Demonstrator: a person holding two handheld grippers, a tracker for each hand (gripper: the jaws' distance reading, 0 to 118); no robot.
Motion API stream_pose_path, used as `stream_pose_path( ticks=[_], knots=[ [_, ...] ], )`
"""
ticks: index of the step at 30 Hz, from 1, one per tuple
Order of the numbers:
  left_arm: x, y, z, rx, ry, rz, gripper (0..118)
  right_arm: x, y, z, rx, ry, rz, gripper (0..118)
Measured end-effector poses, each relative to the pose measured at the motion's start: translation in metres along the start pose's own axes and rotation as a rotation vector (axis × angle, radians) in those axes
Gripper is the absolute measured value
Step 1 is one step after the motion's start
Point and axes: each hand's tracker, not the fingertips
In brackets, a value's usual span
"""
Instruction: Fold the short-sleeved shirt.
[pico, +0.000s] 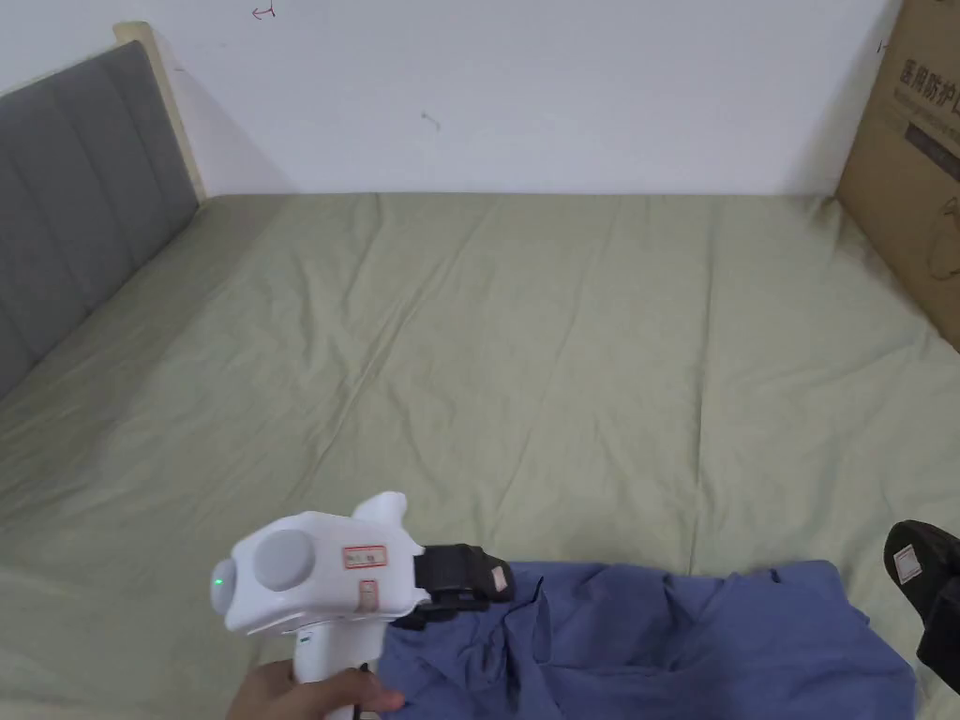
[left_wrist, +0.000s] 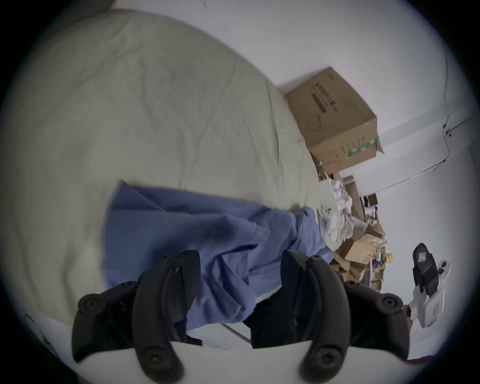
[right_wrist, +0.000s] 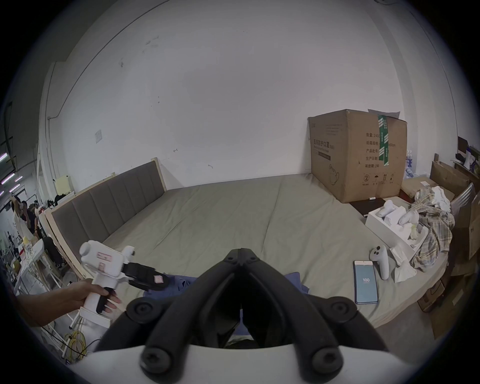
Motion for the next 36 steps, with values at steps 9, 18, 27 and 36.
stream_pose_path(
  ticks=[9, 18, 27, 36],
  knots=[
    [0.008, -0.036, -0.004, 0.020, 0.237, -0.198, 4, 0.004, -0.003, -0.002, 0.001, 0.000, -0.032, 0],
    [0.041, -0.060, -0.094, -0.069, 0.332, -0.250, 4, 0.008, -0.004, 0.002, -0.009, -0.002, -0.042, 0],
    [0.091, -0.059, -0.115, -0.087, 0.099, -0.197, 4, 0.019, -0.007, 0.004, -0.021, -0.022, -0.079, 0],
    [0.143, -0.020, 0.013, 0.238, 0.017, -0.356, 4, 0.013, 0.001, 0.007, 0.002, -0.019, -0.036, 0]
  ],
)
